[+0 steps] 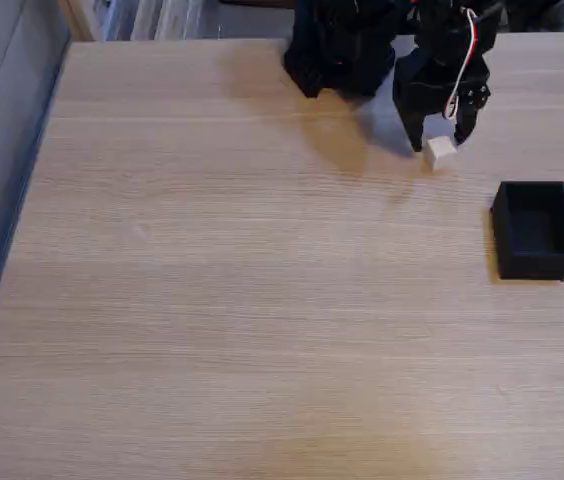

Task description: Pick a white block and place it in the black box.

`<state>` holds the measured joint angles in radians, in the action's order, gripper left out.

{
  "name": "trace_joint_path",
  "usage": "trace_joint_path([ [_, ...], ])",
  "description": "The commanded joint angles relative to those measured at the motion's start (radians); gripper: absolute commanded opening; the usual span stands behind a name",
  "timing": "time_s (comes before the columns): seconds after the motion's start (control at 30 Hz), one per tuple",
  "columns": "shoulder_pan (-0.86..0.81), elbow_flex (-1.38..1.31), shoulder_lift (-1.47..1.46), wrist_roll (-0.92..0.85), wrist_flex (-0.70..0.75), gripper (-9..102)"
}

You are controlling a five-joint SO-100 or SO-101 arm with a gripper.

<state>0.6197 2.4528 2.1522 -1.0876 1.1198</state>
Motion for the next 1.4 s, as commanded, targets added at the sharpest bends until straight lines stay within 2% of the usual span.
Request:
trace_joint_path([
  [0.0, -0.002, -0.015, -0.018, -0.002, -0.017, 24],
  [0.63, 0.008, -0.011, -0.12, -0.005, -0.091, 22],
  [0.73, 0.008, -0.014, -0.138, -0.014, -0.097, 18],
  [0.9, 0.005, -0.015, -0.135, -0.034, -0.092, 0],
  [1.13, -0.018, -0.003, 0.107, -0.178, 0.037, 0],
  [1.37, 0.063, -0.04, 0.385, -0.324, 0.089, 0],
])
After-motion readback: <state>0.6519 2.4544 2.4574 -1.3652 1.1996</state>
